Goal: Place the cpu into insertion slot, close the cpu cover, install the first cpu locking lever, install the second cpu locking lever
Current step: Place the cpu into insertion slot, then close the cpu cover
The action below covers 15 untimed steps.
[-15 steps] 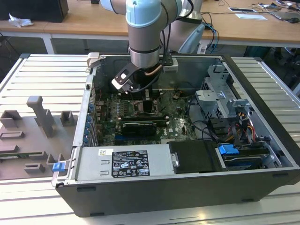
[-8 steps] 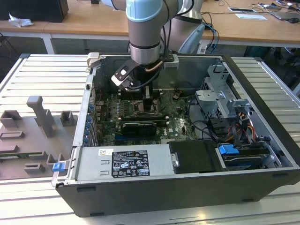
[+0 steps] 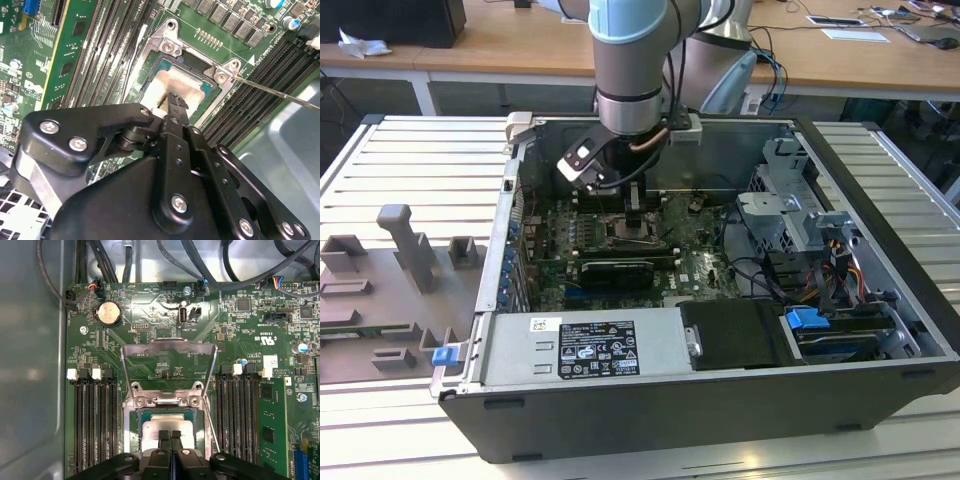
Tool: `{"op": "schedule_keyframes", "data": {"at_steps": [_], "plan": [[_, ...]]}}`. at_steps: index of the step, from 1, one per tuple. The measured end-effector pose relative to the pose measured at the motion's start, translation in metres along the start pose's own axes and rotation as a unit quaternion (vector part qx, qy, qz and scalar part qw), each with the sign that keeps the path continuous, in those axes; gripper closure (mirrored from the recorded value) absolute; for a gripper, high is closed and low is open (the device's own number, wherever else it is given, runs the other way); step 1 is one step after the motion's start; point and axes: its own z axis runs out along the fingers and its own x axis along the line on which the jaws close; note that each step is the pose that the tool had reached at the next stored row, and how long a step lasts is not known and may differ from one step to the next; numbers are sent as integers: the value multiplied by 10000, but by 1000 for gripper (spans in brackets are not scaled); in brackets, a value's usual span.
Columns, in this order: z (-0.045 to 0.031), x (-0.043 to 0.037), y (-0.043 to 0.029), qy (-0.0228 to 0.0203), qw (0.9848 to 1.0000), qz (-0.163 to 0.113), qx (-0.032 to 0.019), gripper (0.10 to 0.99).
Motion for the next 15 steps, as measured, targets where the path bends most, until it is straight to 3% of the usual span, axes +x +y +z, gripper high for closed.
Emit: {"op": "schedule_keyframes", "data": {"at_steps": [10, 15], "plan": [[-45, 0, 4, 0, 10000, 2, 1, 980], [-42, 1, 42, 1, 10000, 2, 21, 980]]}}
